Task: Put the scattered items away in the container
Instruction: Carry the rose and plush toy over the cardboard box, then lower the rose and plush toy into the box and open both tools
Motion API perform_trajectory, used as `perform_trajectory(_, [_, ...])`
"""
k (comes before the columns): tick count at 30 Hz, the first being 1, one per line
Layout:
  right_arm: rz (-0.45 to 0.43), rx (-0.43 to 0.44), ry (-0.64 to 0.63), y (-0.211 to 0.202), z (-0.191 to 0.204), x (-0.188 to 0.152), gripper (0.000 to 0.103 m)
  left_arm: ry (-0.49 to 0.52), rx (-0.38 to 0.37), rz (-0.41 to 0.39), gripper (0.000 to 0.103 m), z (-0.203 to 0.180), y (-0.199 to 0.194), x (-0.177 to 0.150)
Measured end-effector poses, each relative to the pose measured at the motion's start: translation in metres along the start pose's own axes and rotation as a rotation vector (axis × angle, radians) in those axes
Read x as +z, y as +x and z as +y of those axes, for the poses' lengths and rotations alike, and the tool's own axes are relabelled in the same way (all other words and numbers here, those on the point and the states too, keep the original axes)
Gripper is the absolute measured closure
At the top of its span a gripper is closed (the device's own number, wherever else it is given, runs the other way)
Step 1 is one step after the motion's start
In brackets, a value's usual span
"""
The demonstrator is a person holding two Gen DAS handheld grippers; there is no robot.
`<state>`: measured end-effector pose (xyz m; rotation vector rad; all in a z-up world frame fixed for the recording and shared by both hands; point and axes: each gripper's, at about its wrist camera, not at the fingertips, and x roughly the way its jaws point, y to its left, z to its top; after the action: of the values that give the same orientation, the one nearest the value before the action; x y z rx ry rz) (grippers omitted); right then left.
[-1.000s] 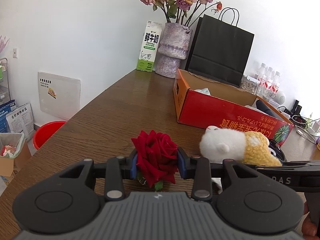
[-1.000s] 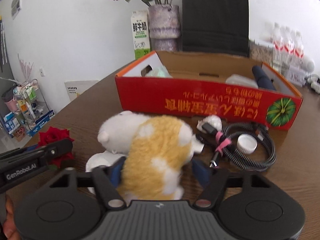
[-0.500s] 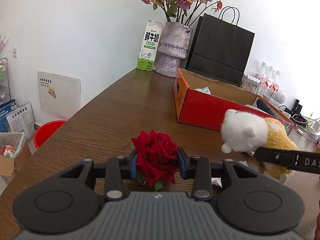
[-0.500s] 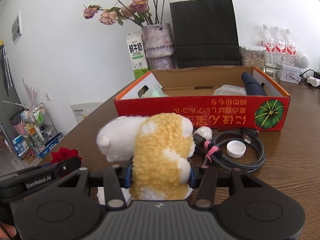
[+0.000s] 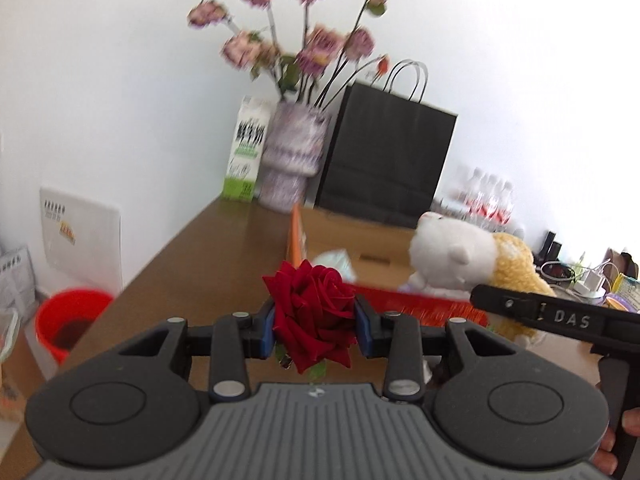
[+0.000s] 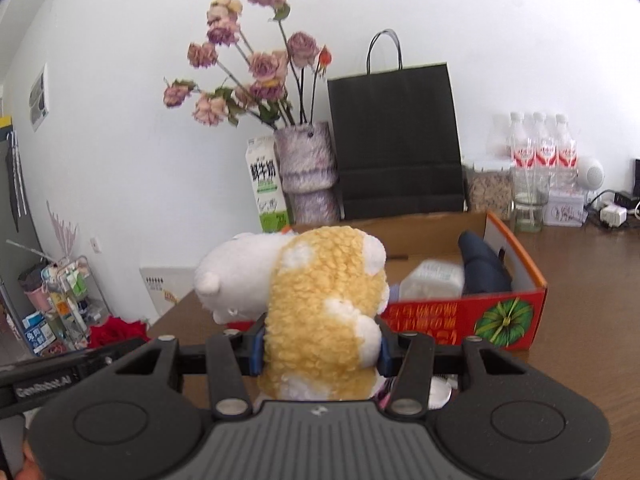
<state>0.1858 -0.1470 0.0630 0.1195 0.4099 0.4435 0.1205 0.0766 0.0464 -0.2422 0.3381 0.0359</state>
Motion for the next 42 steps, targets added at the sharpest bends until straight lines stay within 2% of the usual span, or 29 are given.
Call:
perform_trajectory(7, [-0.088,-0.021,0.015,0.021,-0.009,0.038,0.055,0.034,-0.014,-0.093,0.065,-0.035,0.038,0.044])
perform_trajectory(9, [-0.1,-0.031,0.019,0.033,-0.011,0.046,0.055,0.053,0.001,-0.108,0.065,-0.047,0.055,0.052])
perform_trajectory(12, [-0.115,-0.041,0.026,0.055,-0.016,0.052,0.055,0.043,0.021,-0.068,0.065,-0.053,0.084,0.06])
perform_trajectory(17, [-0.093,-0.056,0.023,0.099,-0.025,0.052,0.055,0.032,0.061,-0.059,0.065,-0.05,0.133,0.066])
perform_trajectory(23, [-0.02,-0.085,0.012,0.145,-0.033,0.038,0.055,0.117,0.105,-0.021,0.065,-0.05,0.183,0.045])
perform_trajectory(26, [-0.004,-0.084,0.006,0.152,-0.034,0.036,0.055,0.12,0.108,0.0,0.065,-0.047,0.19,0.041])
perform_trajectory(37, [0.016,-0.108,-0.014,0.151,-0.033,0.034,0.053,0.167,0.139,-0.018,0.063,-0.052,0.188,0.035])
perform_trajectory(39, [0.006,-0.121,-0.013,0.149,-0.034,0.035,0.048,0.183,0.171,-0.052,0.048,-0.054,0.184,0.035])
perform_trajectory(40, [-0.009,-0.145,-0.005,0.147,-0.035,0.035,0.037,0.186,0.197,-0.069,0.041,-0.054,0.181,0.035])
perform_trajectory(41, [-0.027,-0.169,0.002,0.144,-0.037,0.036,0.031,0.18,0.236,-0.09,0.025,-0.053,0.178,0.037])
perform_trajectory(42, [-0.047,-0.182,0.009,0.142,-0.039,0.038,0.021,0.175,0.263,-0.104,0.009,-0.052,0.176,0.038])
